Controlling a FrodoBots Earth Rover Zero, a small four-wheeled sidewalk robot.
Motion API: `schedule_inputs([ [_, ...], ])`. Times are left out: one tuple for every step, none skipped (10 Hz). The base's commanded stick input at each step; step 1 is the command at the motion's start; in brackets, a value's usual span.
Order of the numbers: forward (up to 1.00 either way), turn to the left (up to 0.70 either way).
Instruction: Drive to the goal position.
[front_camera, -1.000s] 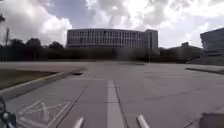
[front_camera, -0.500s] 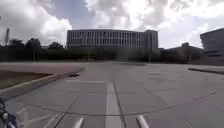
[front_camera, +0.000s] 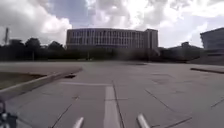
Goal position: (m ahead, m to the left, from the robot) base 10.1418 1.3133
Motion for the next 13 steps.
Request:
schedule_inputs([
  [0.70,0.00],
  [0.70,0.00],
  [0.70,0.00],
  [0.70,0.00],
  [0.70,0.00],
  [0.70,0.00],
  [0.70,0.00],
  [0.70,0.00],
  [0.70,0.00],
  [0.70,0.00],
  [0.70,0.00],
  [0.70,0.00],
  [0.70,0.00],
])
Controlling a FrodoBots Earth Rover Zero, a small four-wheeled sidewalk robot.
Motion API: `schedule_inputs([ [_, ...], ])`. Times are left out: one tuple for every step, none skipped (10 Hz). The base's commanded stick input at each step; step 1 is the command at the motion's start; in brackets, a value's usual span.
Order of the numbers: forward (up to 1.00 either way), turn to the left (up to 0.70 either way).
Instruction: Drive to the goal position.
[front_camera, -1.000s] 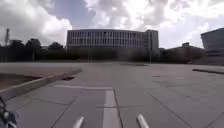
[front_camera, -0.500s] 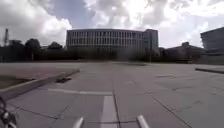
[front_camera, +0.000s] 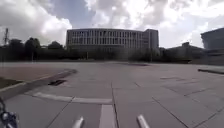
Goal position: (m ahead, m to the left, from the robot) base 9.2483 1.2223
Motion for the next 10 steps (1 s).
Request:
schedule_inputs([
  [0.70,0.00],
  [0.70,0.00],
  [0.70,0.00],
  [0.70,0.00],
  [0.70,0.00],
  [0.70,0.00],
  [0.70,0.00],
  [0.70,0.00],
  [0.70,0.00],
  [0.70,0.00],
])
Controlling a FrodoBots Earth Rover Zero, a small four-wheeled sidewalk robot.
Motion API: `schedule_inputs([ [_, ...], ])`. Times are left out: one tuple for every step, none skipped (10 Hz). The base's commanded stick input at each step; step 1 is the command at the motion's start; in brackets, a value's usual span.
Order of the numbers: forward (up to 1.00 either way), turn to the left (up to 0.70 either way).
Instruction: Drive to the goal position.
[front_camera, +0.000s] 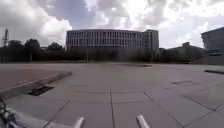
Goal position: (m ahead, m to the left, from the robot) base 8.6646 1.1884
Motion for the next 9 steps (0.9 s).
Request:
schedule_inputs([
  [0.70,0.00],
  [0.70,0.00],
  [0.70,0.00],
  [0.70,0.00],
  [0.70,0.00],
  [0.70,0.00],
  [0.70,0.00],
  [0.70,0.00],
  [0.70,0.00],
])
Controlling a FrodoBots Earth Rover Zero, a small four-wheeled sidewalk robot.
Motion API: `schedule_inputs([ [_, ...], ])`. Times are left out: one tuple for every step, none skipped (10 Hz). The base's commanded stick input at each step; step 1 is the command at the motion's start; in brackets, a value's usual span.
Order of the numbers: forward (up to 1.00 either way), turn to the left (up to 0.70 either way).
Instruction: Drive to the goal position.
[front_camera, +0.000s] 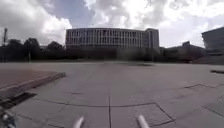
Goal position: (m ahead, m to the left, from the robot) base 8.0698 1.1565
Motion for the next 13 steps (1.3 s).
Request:
schedule_inputs([
  [0.70,0.00],
  [0.70,0.00],
  [0.70,0.00],
  [0.70,0.00],
  [0.70,0.00],
  [0.70,0.00],
  [0.70,-0.05],
  [0.70,-0.12],
  [0.70,-0.02],
  [0.70,0.00],
  [0.70,0.00],
  [0.70,0.00],
  [0.70,0.00],
])
